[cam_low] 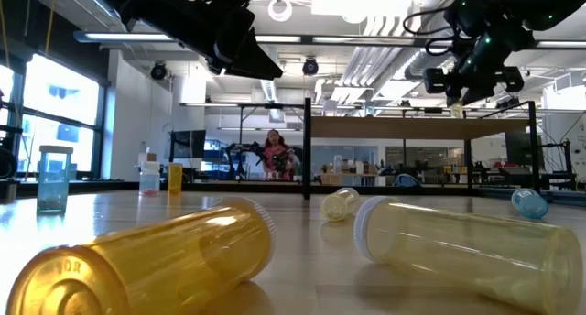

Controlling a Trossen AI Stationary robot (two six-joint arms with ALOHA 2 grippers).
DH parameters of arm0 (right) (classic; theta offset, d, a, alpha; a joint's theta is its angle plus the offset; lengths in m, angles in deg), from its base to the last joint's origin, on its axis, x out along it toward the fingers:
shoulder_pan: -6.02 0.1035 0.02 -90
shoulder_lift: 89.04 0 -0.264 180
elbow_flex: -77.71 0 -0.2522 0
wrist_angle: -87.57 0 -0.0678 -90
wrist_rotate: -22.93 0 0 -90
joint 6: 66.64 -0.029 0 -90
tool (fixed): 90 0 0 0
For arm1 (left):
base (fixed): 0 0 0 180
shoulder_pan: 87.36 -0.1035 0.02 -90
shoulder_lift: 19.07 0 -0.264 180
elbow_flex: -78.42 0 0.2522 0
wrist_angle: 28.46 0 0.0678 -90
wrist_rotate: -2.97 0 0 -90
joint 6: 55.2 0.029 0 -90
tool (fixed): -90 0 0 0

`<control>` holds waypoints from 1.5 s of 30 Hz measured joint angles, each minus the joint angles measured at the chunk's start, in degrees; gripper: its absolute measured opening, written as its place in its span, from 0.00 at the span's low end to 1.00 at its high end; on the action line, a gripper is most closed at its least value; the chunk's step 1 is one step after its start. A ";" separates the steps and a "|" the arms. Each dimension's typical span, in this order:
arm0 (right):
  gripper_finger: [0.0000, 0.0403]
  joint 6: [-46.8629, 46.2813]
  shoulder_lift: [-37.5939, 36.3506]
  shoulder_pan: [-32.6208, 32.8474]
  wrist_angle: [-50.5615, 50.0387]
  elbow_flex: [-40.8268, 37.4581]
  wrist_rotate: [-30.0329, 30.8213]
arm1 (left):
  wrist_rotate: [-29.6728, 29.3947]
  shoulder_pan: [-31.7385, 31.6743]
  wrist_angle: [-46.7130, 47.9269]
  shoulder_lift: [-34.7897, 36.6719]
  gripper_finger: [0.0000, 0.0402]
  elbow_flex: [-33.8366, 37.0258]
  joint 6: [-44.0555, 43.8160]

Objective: Pick and place medicine bottles onto shelf by color
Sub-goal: Put the top yellow pill bottle on the shelf, then put the middle orange pill bottle on the shelf

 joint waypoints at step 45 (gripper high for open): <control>0.44 6.89 -6.75 0.04 1.07 0.74 -7.20 | -0.24 0.02 0.12 0.00 0.48 0.00 -0.81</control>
